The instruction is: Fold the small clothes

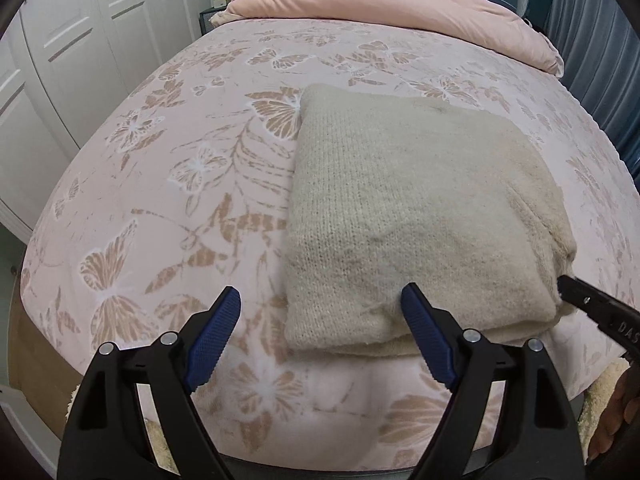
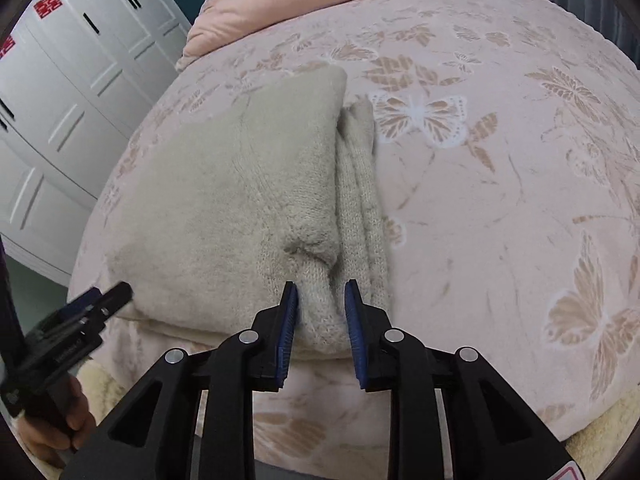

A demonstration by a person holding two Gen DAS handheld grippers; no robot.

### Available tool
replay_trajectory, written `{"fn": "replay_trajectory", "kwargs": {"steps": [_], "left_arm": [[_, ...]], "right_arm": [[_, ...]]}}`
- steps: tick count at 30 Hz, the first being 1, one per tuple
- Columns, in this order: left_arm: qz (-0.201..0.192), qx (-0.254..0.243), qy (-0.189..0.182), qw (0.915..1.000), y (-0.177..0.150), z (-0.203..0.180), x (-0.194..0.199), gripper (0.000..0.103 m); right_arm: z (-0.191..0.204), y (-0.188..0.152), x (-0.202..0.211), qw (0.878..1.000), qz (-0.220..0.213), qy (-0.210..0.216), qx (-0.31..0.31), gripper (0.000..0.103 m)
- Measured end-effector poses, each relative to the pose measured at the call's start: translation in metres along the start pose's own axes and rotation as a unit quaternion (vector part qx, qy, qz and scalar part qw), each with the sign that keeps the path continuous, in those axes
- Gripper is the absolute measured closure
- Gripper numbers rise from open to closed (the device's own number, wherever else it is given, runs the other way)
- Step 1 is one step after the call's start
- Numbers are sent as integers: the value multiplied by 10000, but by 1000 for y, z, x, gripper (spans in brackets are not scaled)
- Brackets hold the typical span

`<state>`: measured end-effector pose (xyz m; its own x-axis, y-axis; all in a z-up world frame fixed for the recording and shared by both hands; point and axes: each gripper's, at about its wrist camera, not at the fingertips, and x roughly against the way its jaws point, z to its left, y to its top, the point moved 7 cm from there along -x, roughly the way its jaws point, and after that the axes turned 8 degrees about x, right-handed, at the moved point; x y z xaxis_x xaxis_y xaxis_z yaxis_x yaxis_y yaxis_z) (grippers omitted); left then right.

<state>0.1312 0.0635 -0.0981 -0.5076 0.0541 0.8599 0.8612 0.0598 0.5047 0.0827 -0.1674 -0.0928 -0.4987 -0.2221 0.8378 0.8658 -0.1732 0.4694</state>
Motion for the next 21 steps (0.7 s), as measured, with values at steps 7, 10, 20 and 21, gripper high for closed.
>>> {"fn": "replay_trajectory", "kwargs": {"steps": [7,10,20,21], "left_arm": [[-157,-87,-92,9998,-5,-13,24,23],[-246,-132,-92,9996,-6,-19,35,22],[-191,127,-300,9993,-11,-12,40,14],[-136,273,-399,9987,-10,-7,36,13]], "right_arm": [[9,-11,41,9976,-463,-513,-22,47],[9,-21,51,9958,-615,-682,-50,40],[-22,-11,32,9960,-584,-443,-514,28],[-29,-8,23,9960,-507,-323,-663,28]]}}
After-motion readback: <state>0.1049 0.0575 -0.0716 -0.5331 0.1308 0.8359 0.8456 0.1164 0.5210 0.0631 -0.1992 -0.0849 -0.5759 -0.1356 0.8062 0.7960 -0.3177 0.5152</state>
